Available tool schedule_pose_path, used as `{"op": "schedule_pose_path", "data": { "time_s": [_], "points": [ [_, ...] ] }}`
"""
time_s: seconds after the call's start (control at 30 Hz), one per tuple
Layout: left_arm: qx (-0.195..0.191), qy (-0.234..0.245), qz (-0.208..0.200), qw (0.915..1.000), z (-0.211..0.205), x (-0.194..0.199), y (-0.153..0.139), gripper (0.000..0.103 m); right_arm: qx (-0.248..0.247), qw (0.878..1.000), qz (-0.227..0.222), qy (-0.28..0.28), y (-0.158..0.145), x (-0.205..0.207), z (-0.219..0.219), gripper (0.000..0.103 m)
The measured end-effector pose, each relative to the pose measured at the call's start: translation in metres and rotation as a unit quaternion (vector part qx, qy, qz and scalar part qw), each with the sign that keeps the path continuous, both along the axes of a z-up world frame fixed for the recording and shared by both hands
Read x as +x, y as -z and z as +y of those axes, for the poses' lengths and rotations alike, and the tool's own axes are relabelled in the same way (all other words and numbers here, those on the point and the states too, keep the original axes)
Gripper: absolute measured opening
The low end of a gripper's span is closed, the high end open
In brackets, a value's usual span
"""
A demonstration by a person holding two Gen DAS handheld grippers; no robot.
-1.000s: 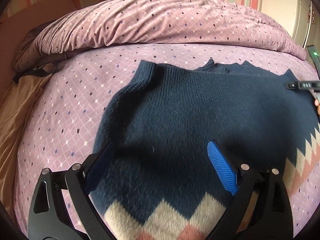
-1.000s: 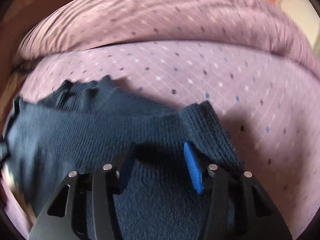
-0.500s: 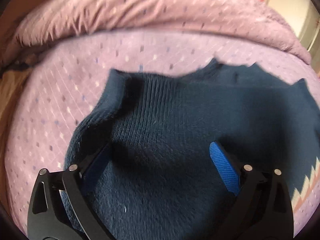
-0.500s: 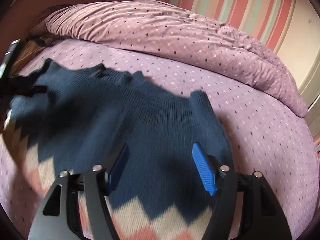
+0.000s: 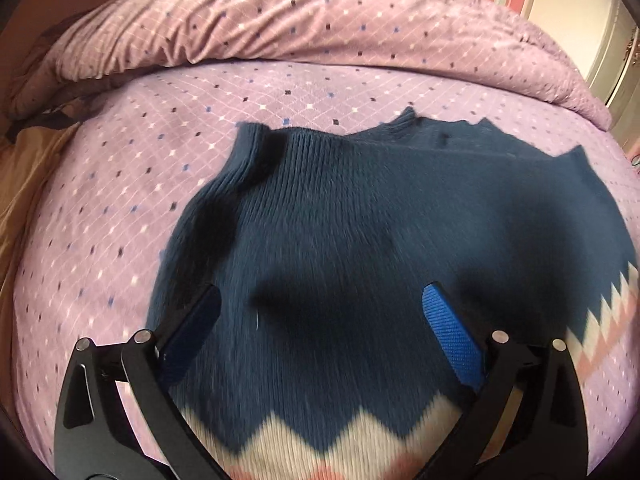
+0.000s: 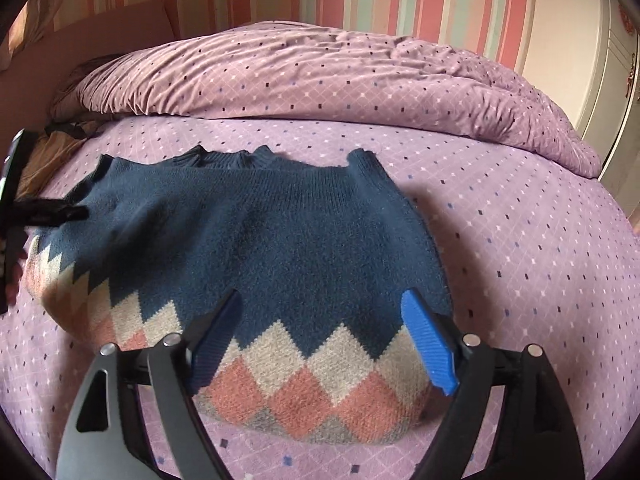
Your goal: Fold small clothes
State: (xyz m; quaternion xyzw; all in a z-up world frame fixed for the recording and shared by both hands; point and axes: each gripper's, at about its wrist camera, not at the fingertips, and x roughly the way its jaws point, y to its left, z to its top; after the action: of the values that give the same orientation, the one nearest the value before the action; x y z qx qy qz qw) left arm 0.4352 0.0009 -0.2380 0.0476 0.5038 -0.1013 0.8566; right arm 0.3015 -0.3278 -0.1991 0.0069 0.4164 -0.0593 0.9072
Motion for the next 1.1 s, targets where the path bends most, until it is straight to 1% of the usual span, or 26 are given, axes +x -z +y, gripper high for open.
{"op": "schedule_pose_path", "data": {
  "time_s": [0.17, 0.27, 0.3, 0.33, 0.37, 0.47, 0.57, 0.7, 0.77, 0.8, 0.9, 0.93, 1.0, 1.03, 1.07, 1.1],
  "points": [
    [-0.014, -0.005, -0.015, 0.9998, -0.003, -0.041, -0.007, 0.100, -0.020, 1.000, 0.000, -0.005, -0.003, -0.003, 0.014, 0.083],
    [-0.024, -0.014, -0.017, 0.9995, -0.011, -0.057, -0.008, 0.100, -0.048, 0.999, 0.012, -0.008, -0.001, -0.006, 0.022, 0.083],
    [-0.034, -0.014, -0.013, 0.9992, -0.014, -0.061, -0.007, 0.100, -0.055, 0.998, 0.011, -0.010, -0.002, -0.007, 0.023, 0.083],
    [-0.046, -0.013, -0.011, 0.9988, -0.020, -0.065, -0.007, 0.100, -0.061, 0.998, 0.009, -0.011, -0.003, -0.010, 0.024, 0.084],
    [-0.056, -0.010, -0.010, 0.9984, -0.028, -0.071, -0.008, 0.100, -0.069, 0.998, 0.008, -0.011, -0.004, -0.013, 0.025, 0.087],
    [-0.053, -0.009, -0.011, 0.9985, -0.056, -0.085, -0.008, 0.100, -0.085, 0.996, 0.008, 0.000, -0.003, -0.023, 0.021, 0.088],
    [-0.058, 0.006, -0.011, 0.9982, -0.083, -0.095, -0.007, 0.100, -0.071, 0.997, 0.025, 0.031, 0.004, -0.035, 0.005, 0.088],
    [-0.045, 0.029, -0.019, 0.9984, -0.117, -0.097, 0.000, 0.100, 0.003, 0.996, 0.027, 0.090, 0.015, -0.060, -0.030, 0.088],
    [-0.038, 0.039, -0.017, 0.9984, -0.128, -0.093, 0.006, 0.100, 0.062, 0.990, 0.025, 0.124, 0.025, -0.073, -0.050, 0.088],
    [-0.034, 0.042, -0.016, 0.9984, -0.133, -0.091, 0.009, 0.100, 0.104, 0.985, 0.025, 0.138, 0.032, -0.078, -0.061, 0.088],
    [-0.021, 0.045, -0.009, 0.9987, -0.140, -0.086, 0.015, 0.100, 0.187, 0.969, 0.017, 0.159, 0.051, -0.085, -0.074, 0.088],
    [-0.020, 0.044, -0.008, 0.9988, -0.140, -0.085, 0.016, 0.100, 0.219, 0.962, 0.014, 0.163, 0.059, -0.085, -0.077, 0.088],
    [-0.023, 0.042, -0.010, 0.9988, -0.139, -0.084, 0.016, 0.100, 0.266, 0.950, 0.012, 0.163, 0.071, -0.081, -0.076, 0.087],
    [-0.024, 0.043, -0.010, 0.9988, -0.139, -0.083, 0.015, 0.100, 0.291, 0.942, 0.014, 0.165, 0.079, -0.077, -0.074, 0.084],
    [-0.024, 0.044, -0.011, 0.9987, -0.139, -0.082, 0.015, 0.100, 0.309, 0.936, 0.018, 0.166, 0.086, -0.074, -0.073, 0.074],
    [-0.023, 0.043, -0.011, 0.9988, -0.138, -0.080, 0.015, 0.100, 0.318, 0.932, 0.023, 0.171, 0.092, -0.071, -0.071, 0.073]
  ]
}}
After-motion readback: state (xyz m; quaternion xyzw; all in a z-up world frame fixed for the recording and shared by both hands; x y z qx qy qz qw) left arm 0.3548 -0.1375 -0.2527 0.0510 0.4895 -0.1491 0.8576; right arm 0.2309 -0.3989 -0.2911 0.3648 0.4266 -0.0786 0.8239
